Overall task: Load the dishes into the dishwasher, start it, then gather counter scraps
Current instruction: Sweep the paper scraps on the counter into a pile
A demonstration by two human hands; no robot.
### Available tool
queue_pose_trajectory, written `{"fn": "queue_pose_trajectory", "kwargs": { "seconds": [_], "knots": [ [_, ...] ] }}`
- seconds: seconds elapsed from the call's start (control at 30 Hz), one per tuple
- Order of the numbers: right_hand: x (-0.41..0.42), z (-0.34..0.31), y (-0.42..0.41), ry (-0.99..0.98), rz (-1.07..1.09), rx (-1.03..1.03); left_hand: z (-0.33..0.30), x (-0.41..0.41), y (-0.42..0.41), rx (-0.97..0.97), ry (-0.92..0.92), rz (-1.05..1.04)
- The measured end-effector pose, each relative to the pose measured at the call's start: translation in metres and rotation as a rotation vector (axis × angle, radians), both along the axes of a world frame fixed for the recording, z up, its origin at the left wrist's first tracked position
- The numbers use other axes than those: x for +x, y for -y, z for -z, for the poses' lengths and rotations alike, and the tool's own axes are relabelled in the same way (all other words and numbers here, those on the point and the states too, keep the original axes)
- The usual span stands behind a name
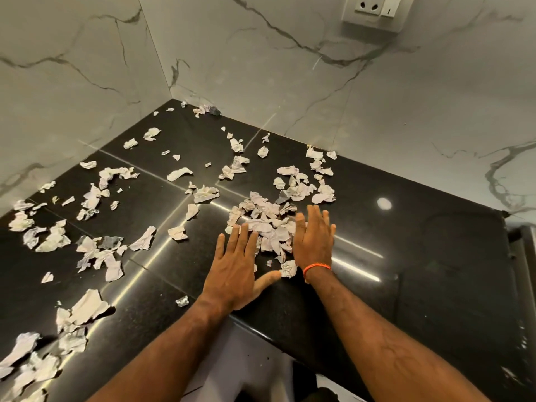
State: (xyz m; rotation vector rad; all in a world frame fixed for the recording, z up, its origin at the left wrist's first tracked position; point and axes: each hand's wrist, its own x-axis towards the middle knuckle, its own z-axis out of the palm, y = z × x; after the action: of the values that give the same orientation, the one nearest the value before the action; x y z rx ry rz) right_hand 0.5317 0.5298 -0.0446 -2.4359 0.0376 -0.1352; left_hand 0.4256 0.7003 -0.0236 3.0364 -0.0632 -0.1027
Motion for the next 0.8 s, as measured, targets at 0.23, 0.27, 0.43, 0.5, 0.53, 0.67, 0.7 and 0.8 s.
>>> {"fn": "queue_pose_trajectory", "kwargs": {
  "seconds": [0.23,0.27,0.43,0.5,0.53,0.67,0.7,0.8],
  "knots": [
    [0.027,0.0,0.009,0.111,-0.138,0.091,0.008,0.021,0.027,0.032,0.007,0.114],
    [0.04,0.0,0.015,0.121,-0.058,0.081,0.009,0.032,0.031,0.029,0.011,0.107],
    [0.106,0.004,0.042,-0.075,0.113,-0.052,0.003,0.089,0.025,0.009,0.034,-0.066],
    [0.123,0.005,0.035,-0.04,-0.021,-0.077,0.0,0.111,0.014,0.002,0.041,-0.129],
    [0.129,0.007,0.029,-0.014,-0.103,-0.061,-0.002,0.121,0.008,0.001,0.05,-0.157],
    [0.156,0.008,0.024,0.01,-0.015,-0.012,-0.011,0.152,-0.01,-0.025,0.073,-0.207],
    [0.163,0.007,0.025,-0.026,0.038,-0.054,-0.012,0.157,-0.012,-0.019,0.079,-0.193],
    [0.18,0.008,0.018,-0.034,-0.045,-0.153,-0.016,0.173,-0.008,-0.02,0.054,-0.136]
  ]
}}
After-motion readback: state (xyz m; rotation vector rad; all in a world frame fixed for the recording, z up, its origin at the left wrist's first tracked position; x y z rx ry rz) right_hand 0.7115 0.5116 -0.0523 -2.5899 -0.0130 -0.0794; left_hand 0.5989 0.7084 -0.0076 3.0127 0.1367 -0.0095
